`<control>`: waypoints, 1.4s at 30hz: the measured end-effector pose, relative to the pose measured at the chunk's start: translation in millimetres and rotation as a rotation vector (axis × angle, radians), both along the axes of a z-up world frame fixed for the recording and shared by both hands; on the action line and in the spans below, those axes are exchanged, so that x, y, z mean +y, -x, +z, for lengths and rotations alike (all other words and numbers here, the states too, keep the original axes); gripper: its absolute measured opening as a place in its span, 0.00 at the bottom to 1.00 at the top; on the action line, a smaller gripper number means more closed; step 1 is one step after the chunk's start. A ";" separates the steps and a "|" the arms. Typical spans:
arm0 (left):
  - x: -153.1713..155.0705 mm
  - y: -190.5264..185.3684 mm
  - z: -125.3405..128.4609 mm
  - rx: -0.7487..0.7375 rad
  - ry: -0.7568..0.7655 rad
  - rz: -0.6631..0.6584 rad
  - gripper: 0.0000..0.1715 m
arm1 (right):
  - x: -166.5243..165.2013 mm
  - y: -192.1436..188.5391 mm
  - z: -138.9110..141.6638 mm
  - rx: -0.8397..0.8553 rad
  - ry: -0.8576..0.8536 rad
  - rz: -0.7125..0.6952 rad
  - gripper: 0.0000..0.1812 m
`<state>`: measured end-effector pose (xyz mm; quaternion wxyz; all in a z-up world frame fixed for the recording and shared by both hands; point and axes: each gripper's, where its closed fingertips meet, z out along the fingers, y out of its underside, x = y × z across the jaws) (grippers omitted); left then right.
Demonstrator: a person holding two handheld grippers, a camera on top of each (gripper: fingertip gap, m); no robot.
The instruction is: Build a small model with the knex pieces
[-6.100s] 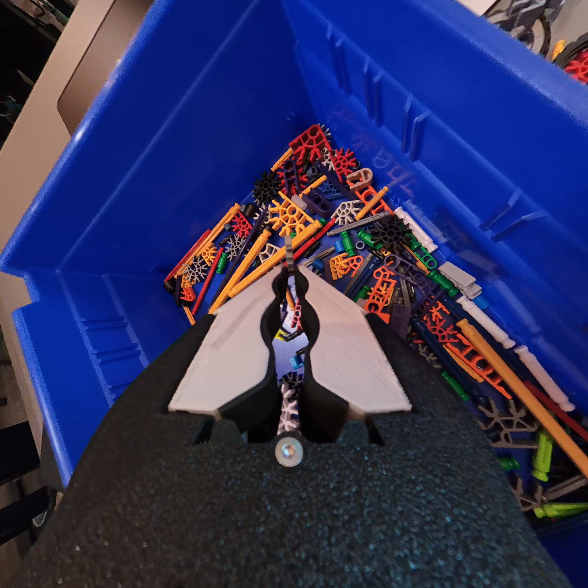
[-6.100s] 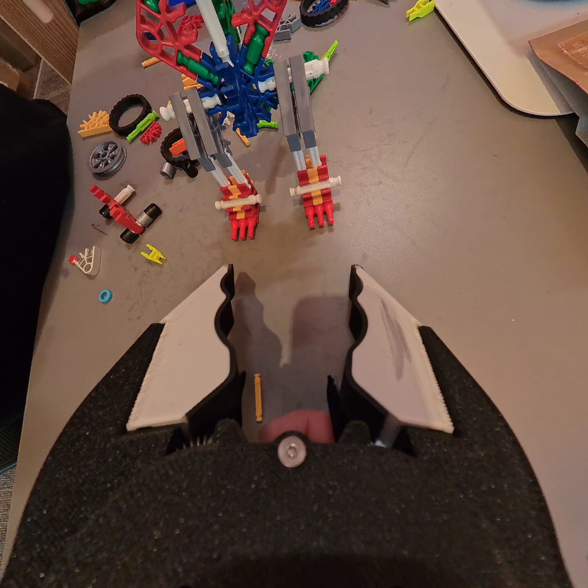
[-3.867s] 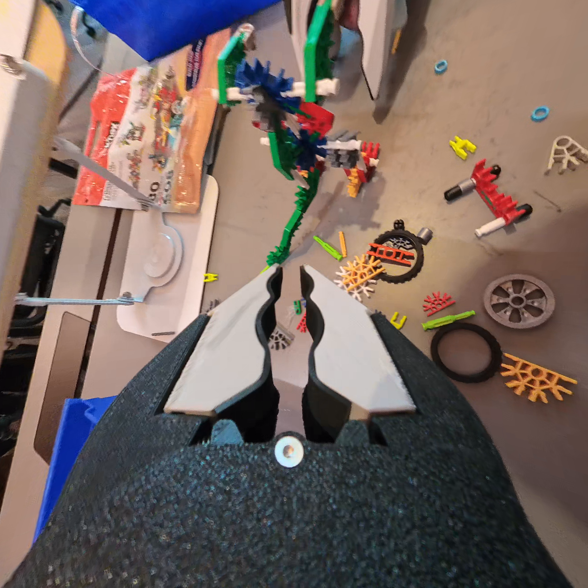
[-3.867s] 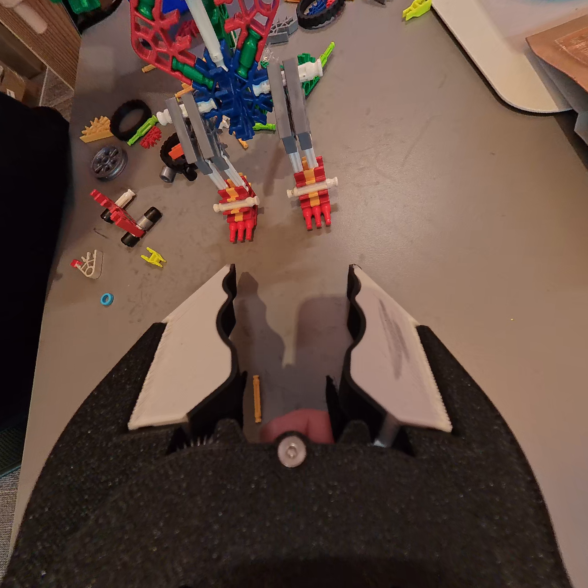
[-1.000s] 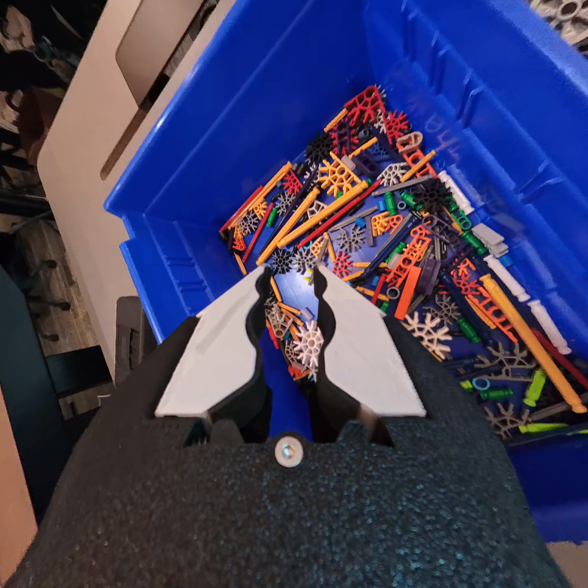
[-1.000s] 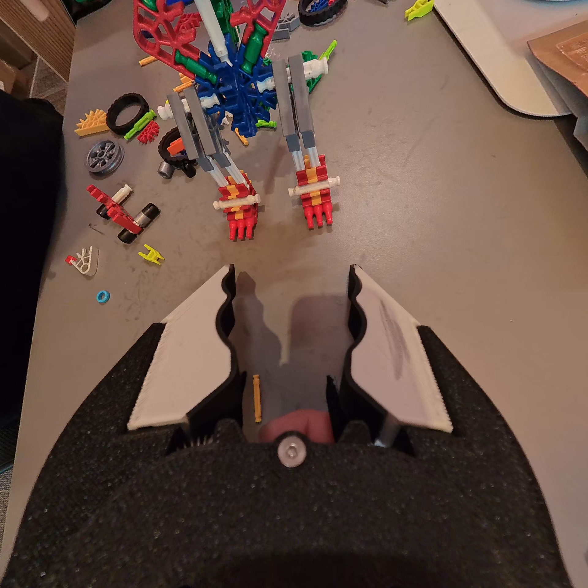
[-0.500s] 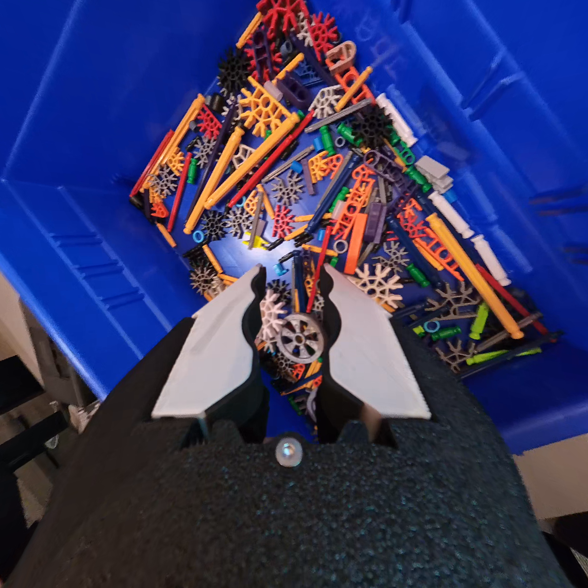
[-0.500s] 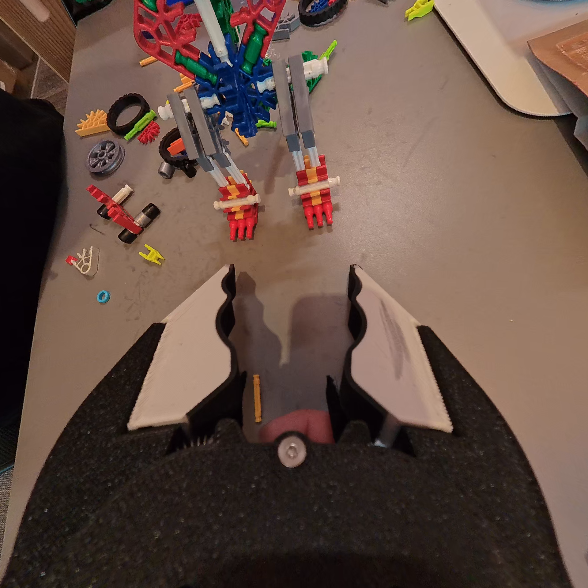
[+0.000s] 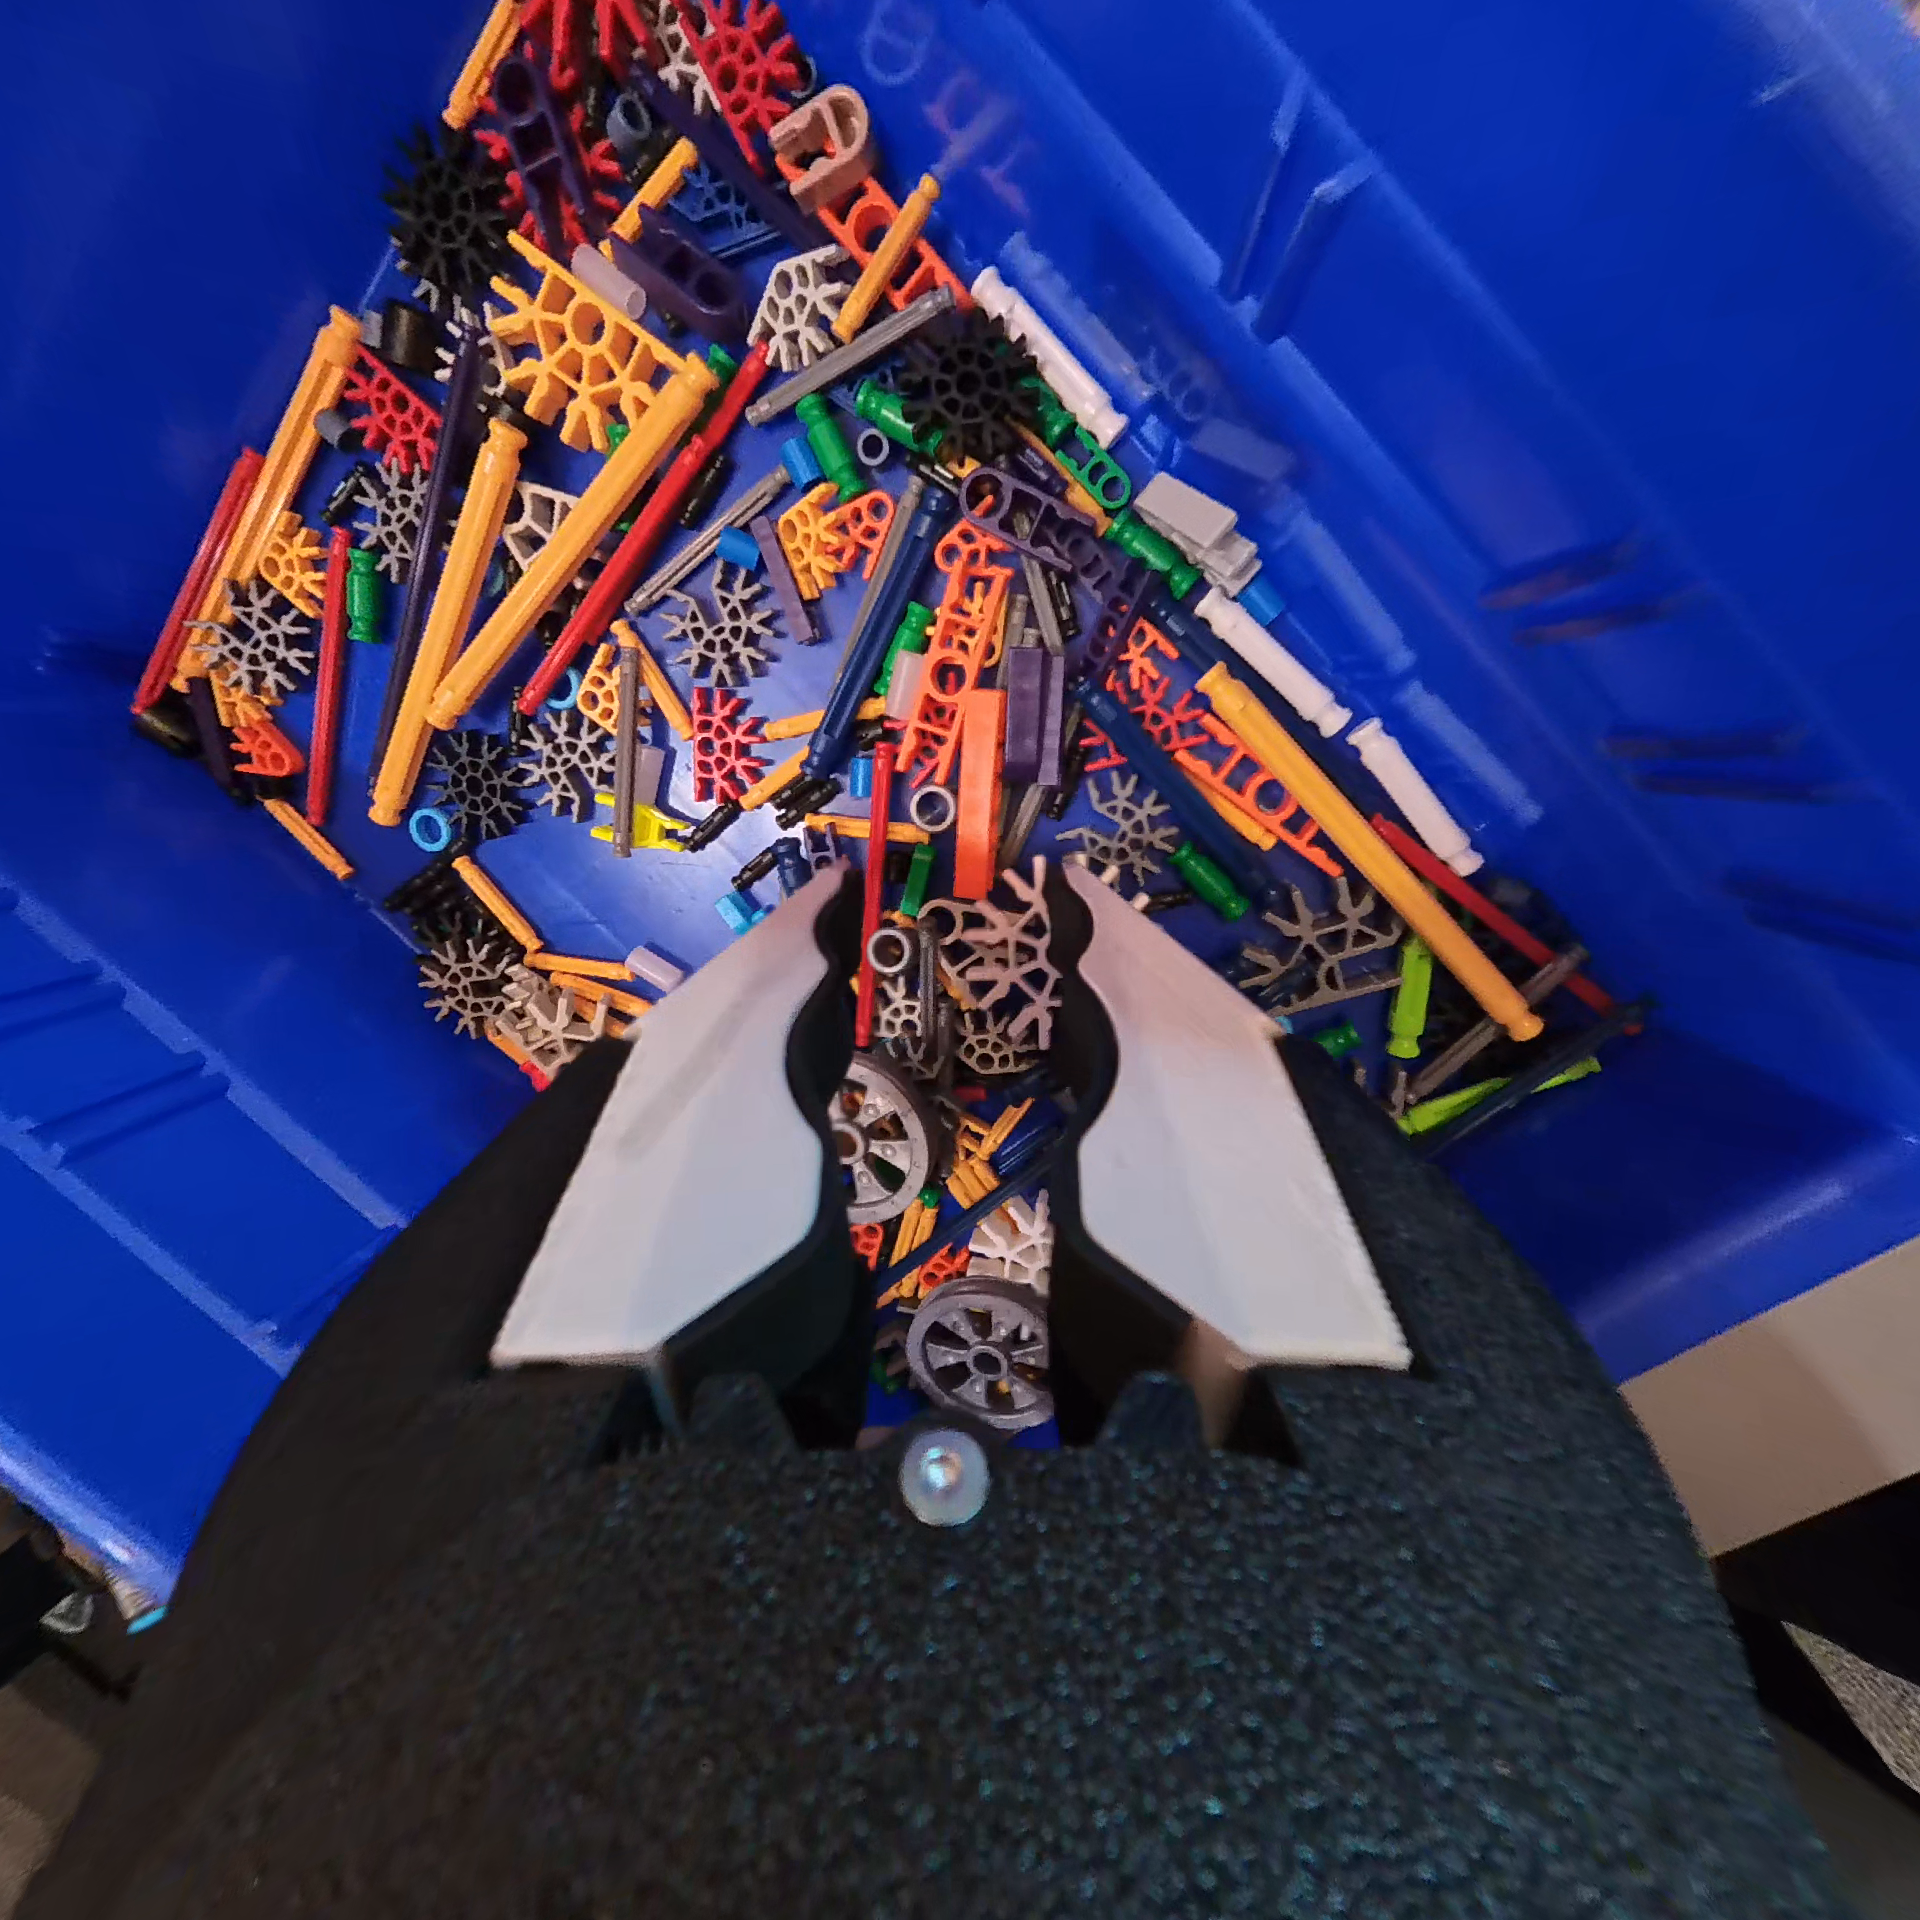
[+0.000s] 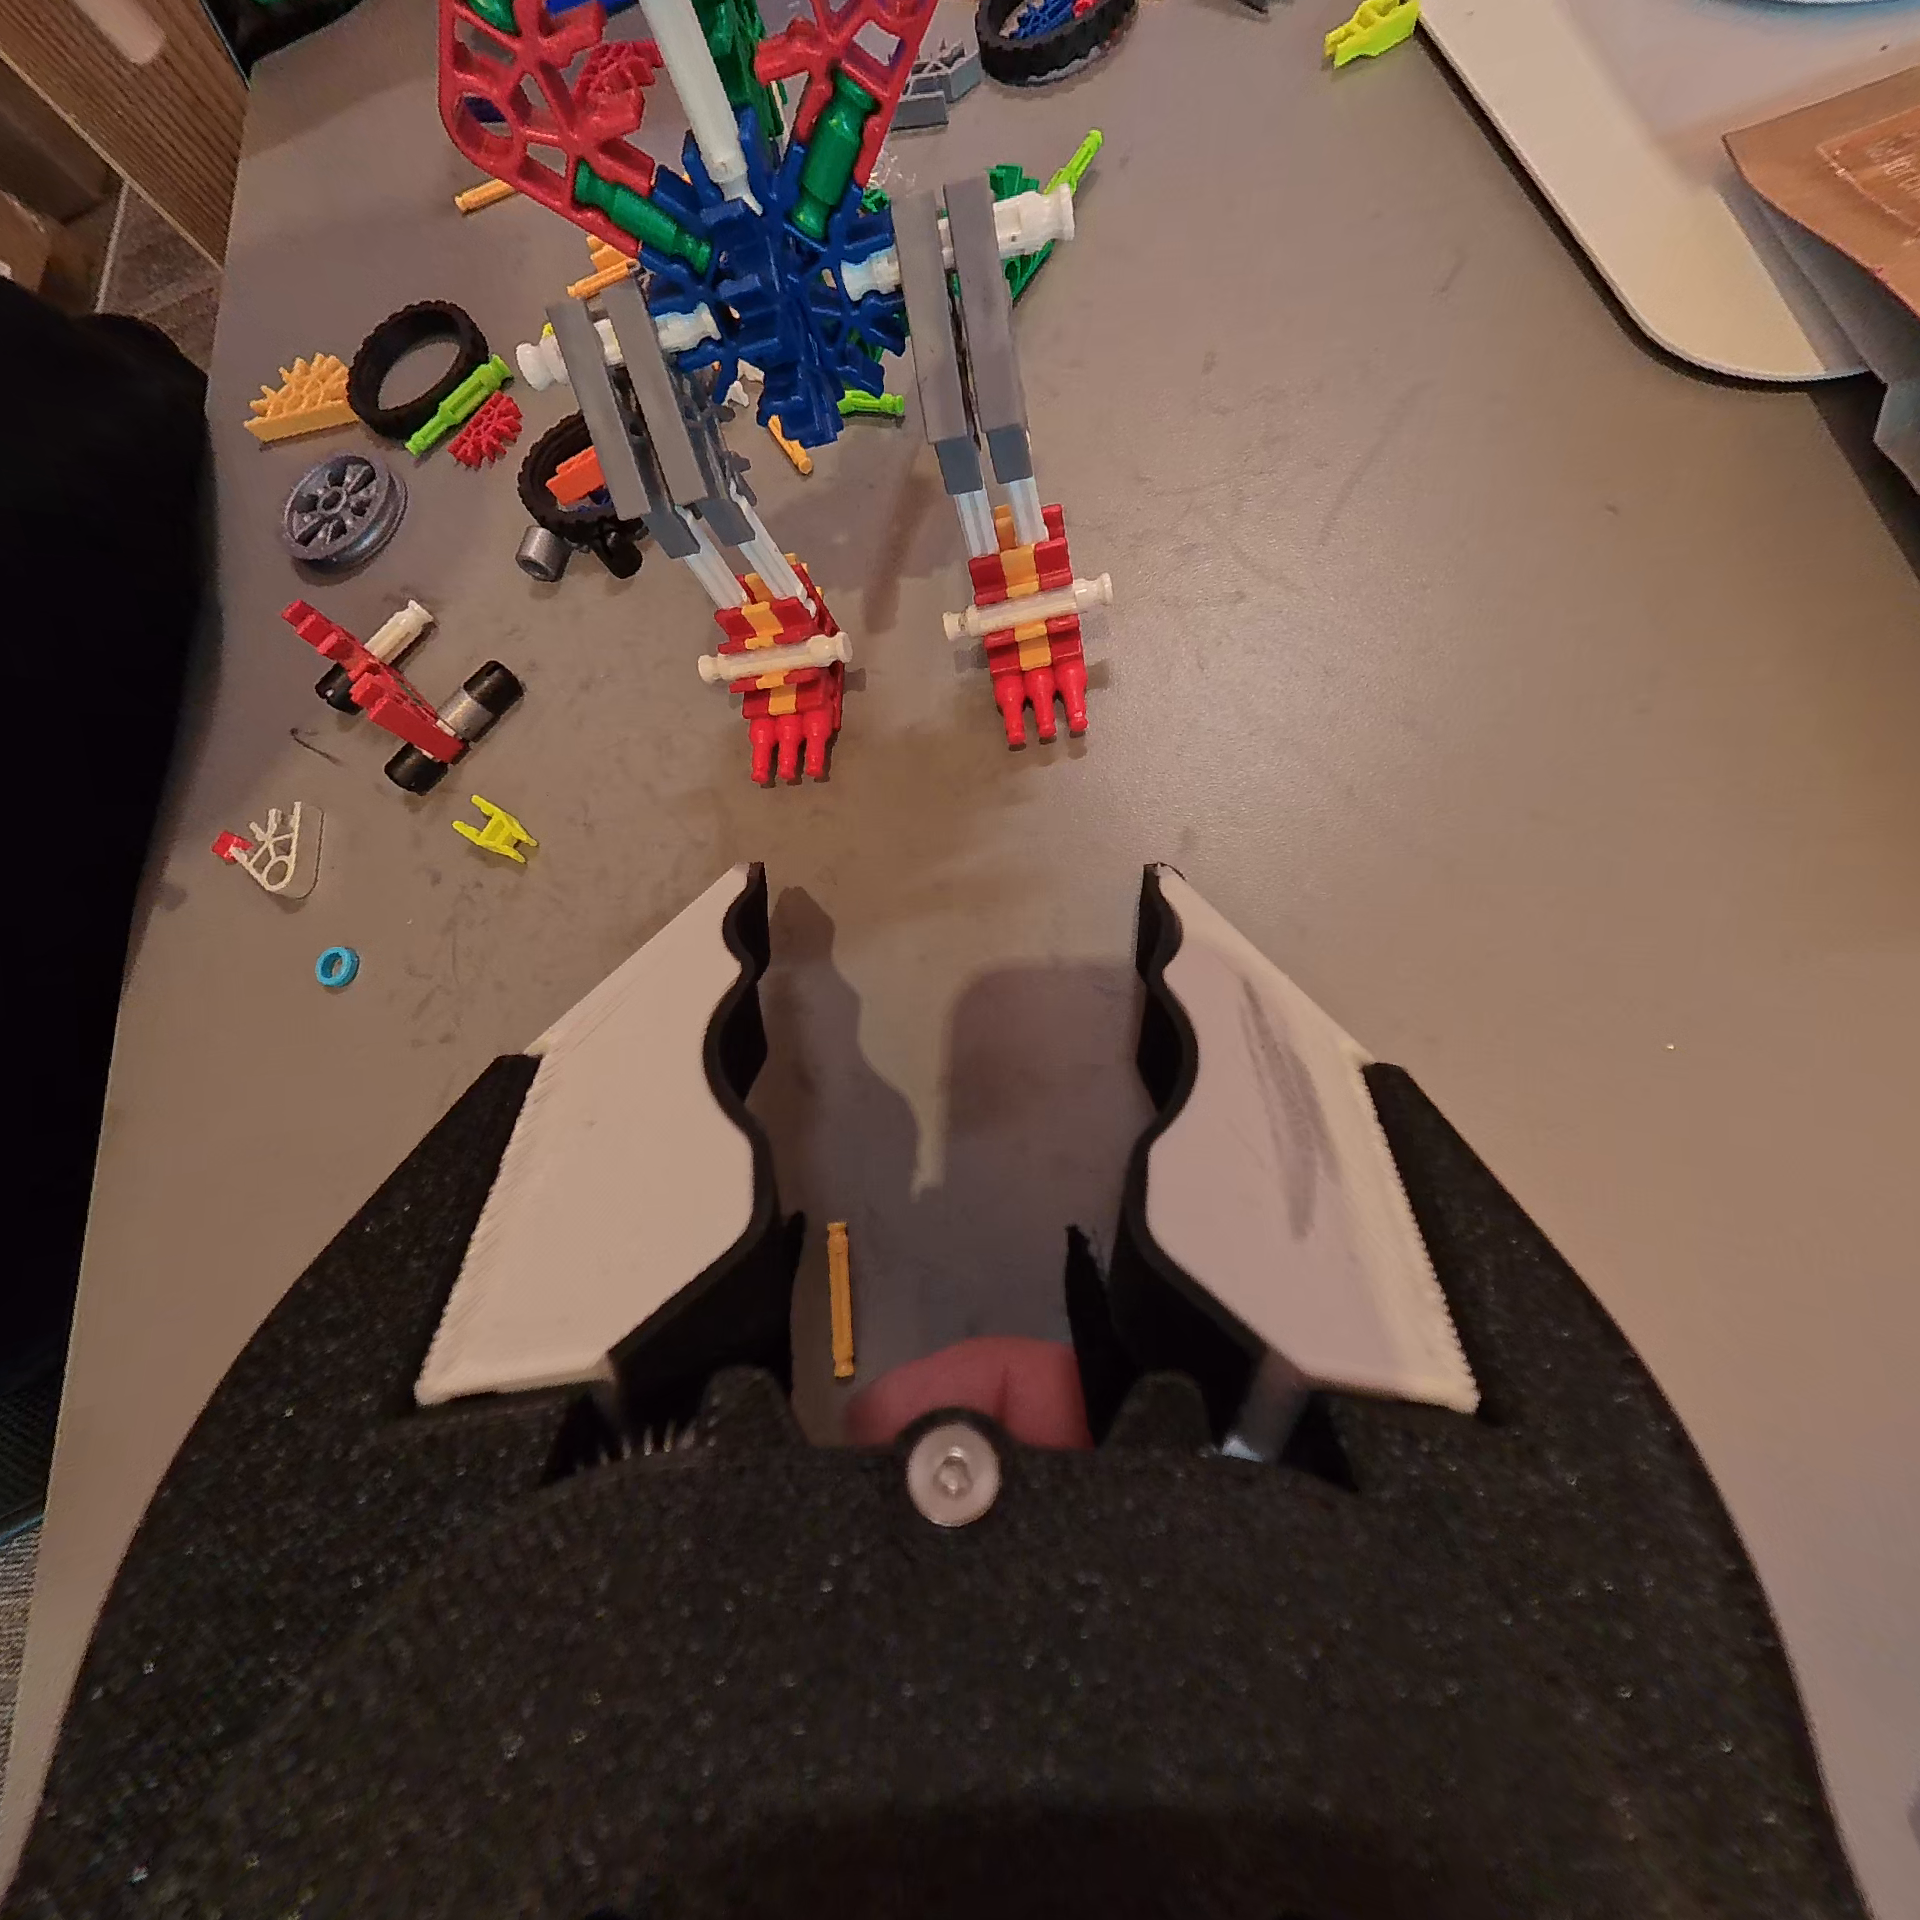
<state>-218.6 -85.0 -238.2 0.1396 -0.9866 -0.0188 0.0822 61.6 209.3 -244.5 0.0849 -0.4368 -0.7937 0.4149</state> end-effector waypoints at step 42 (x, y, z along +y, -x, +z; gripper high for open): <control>8.2 21.3 4.7 0.106 -0.059 0.000 0.13 | 1.1 -3.0 0.0 -0.001 0.001 0.006 0.39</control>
